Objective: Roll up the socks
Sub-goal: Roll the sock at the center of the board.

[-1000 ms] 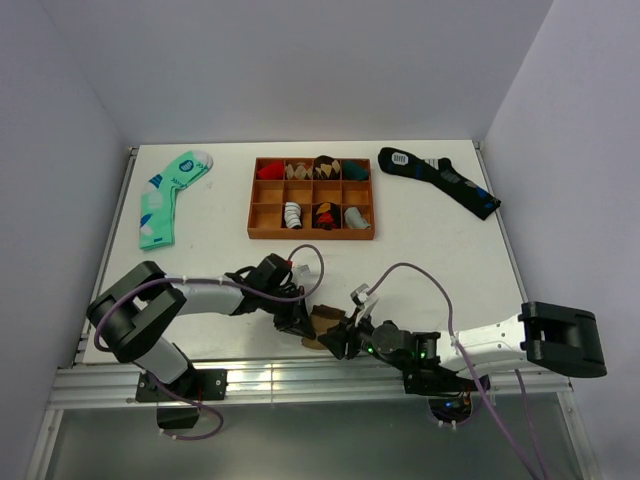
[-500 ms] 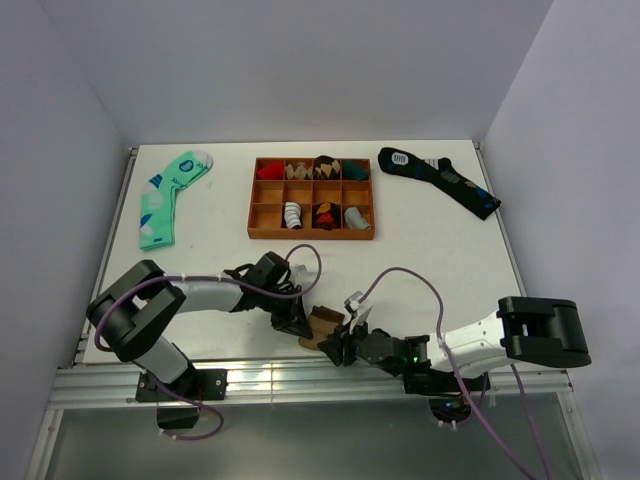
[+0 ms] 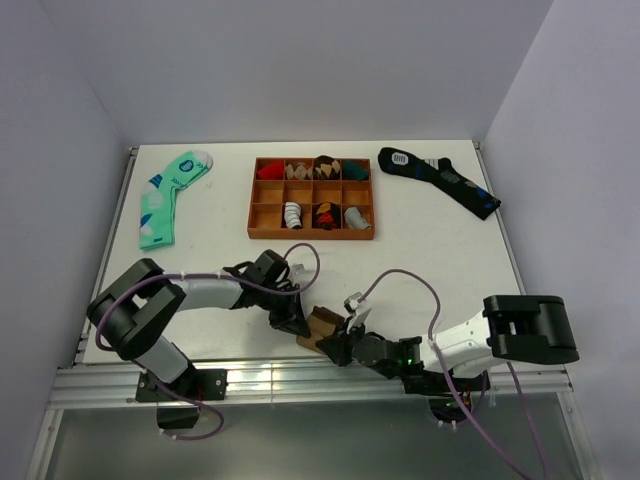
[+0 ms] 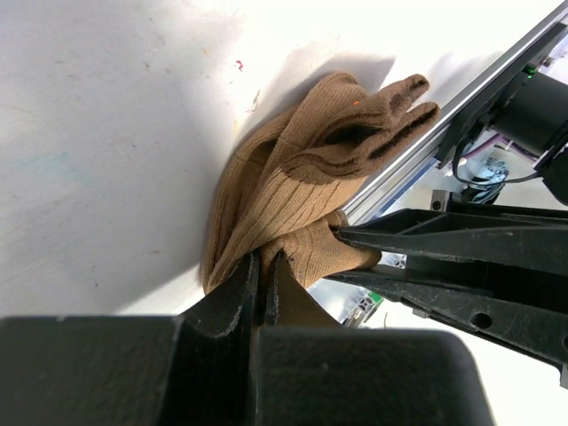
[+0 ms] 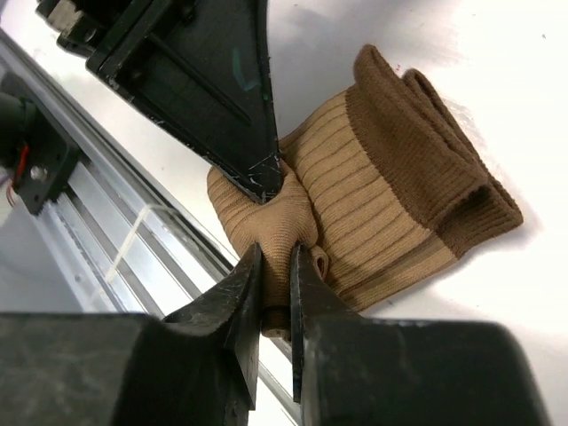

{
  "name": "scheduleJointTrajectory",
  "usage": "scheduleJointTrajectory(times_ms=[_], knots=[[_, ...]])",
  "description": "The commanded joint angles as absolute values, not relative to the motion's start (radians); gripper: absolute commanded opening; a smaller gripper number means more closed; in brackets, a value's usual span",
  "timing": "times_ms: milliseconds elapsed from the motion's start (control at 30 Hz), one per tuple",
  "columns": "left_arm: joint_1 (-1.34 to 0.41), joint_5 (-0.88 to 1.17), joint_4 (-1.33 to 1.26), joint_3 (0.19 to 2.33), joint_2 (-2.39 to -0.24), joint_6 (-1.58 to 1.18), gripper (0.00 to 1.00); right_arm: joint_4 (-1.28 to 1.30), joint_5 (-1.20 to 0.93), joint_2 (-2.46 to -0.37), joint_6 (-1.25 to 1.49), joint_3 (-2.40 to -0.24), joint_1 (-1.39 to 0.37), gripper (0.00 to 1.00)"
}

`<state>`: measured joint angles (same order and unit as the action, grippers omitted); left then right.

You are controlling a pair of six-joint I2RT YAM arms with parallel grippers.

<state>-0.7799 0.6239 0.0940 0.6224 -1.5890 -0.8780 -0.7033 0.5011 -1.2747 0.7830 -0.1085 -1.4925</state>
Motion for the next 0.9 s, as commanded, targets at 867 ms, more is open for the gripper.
scheduleJointTrajectory(times_ms=[867], knots=[[-0.793,0.156,-0.031,0.564,-1.323,-0.954,0.32,-0.422,0.253,-1.322,1.31,0.009,-1.379,0.04]])
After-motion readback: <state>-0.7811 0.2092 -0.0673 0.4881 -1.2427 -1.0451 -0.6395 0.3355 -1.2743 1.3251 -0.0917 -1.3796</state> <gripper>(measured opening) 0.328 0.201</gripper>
